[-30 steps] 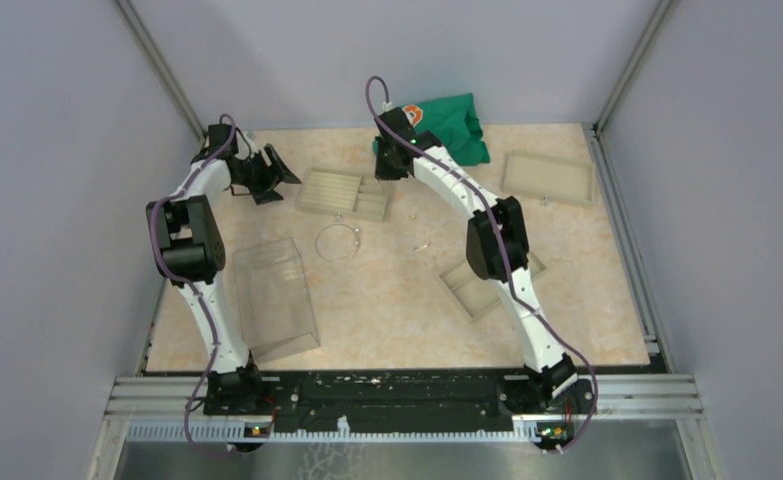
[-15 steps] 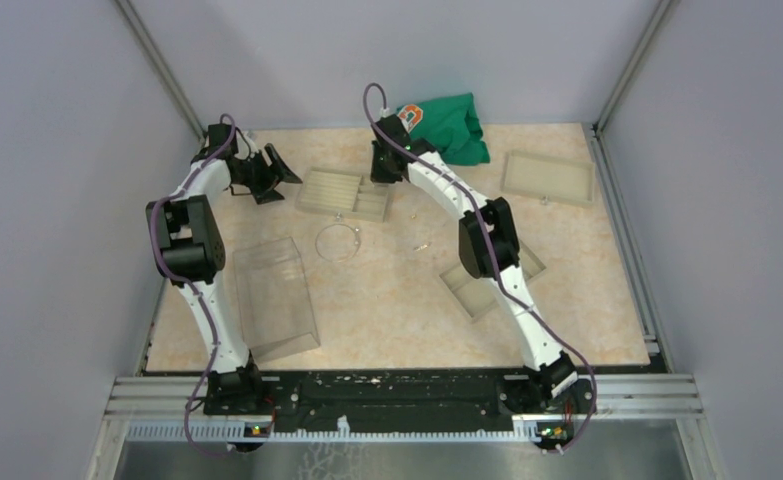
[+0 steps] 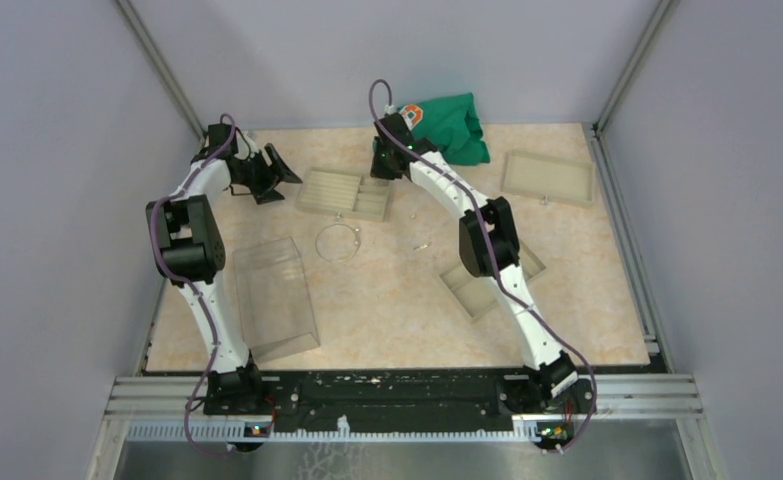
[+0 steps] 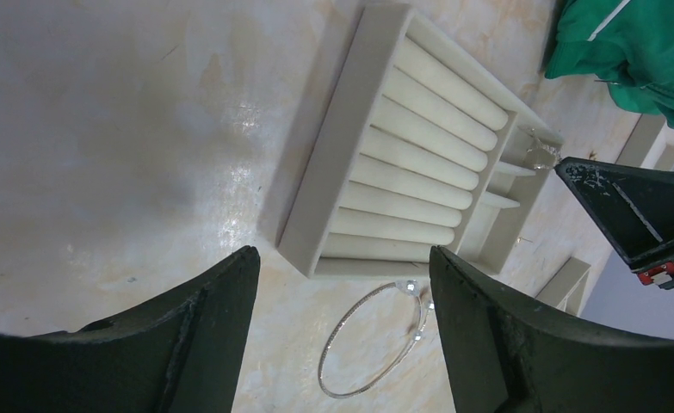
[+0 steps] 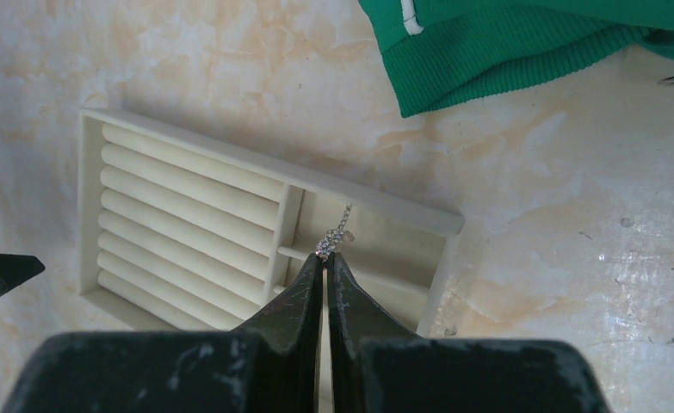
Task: Organize the mixed jewelry
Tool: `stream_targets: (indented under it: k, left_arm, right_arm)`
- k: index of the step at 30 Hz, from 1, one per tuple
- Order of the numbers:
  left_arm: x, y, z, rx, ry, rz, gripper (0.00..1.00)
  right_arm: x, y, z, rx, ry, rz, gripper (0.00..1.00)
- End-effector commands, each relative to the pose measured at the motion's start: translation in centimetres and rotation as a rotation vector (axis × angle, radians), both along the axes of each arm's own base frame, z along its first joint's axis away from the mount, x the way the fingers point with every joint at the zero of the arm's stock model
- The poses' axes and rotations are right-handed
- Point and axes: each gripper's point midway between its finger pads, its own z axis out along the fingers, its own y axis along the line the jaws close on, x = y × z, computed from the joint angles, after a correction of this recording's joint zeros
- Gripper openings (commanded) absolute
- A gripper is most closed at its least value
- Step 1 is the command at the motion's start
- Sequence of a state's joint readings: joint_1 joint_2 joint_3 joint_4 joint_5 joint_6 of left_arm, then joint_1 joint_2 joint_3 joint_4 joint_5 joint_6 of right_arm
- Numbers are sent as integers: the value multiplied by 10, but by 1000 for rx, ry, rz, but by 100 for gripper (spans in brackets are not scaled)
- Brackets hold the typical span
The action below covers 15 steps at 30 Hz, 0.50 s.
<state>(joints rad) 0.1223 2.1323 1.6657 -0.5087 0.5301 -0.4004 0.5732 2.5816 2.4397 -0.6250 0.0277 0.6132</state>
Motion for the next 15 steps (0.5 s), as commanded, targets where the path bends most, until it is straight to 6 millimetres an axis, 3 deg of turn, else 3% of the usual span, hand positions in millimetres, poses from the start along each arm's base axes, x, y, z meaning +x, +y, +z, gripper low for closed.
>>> stream_targets:
  k: [1, 5, 8, 11, 15]
  left_arm:
    - [-1, -4, 0, -17, 5, -13, 79]
    - [-2, -4, -1, -17, 9, -14, 79]
    - [-4, -4, 1, -16, 11, -19, 79]
    - [-6, -5, 5, -16, 5, -26, 79]
    - [-9, -9, 25, 48, -35, -28, 80]
  right_arm:
    - [15, 10, 8, 62, -38, -9, 0]
    - [14, 9, 0, 59, -23, -11, 2]
    - [16, 8, 5, 65, -34, -12, 22]
    - [20, 7, 25, 84, -66, -16, 28]
    - [21, -4, 77, 88, -151, -26, 36]
